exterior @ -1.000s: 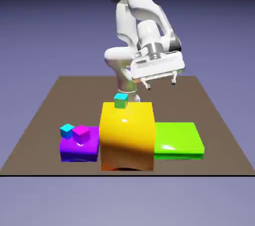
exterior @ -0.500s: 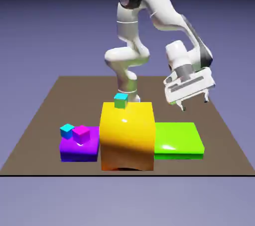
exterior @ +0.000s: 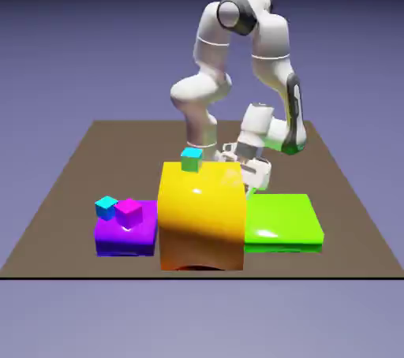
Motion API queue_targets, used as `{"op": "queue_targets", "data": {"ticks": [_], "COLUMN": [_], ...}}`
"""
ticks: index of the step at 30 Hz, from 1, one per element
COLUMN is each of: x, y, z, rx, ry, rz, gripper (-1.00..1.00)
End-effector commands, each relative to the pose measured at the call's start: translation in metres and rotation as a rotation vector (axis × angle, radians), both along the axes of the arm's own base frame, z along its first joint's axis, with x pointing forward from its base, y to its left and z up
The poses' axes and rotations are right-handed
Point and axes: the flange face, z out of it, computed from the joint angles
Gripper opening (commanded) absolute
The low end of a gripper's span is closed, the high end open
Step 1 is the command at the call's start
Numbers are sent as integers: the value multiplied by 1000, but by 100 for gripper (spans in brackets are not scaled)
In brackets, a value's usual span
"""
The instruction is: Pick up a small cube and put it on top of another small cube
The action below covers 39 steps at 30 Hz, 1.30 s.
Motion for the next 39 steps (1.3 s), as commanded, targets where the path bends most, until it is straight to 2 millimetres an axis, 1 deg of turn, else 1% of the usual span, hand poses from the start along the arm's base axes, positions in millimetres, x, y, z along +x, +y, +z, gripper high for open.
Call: {"op": "queue_targets", "data": {"ticks": [1, 2, 7, 11, 17, 18, 19, 26, 34, 36, 37, 39], "x": [-10, -13, -3, 1, -2, -2, -2, 0, -14, -8, 1, 25], "y": [-11, -15, -24, -30, -36, -36, -36, -28, -15, -13, -3, 24], "z": [1, 0, -18, -35, -61, -61, -61, -30, 0, 10, 13, 21], "rx": [-26, -37, -57, -57, -33, -33, -33, -59, -36, 11, 56, 157], "ry": [10, 15, -2, -2, 18, 18, 18, -3, 15, 13, 8, -7], "rz": [-28, -33, -30, -29, -34, -34, -34, -29, -33, -35, -19, 30], "gripper": [0, 0, 0, 0, 0, -100, -100, -100, -100, -100, -100, -100]}}
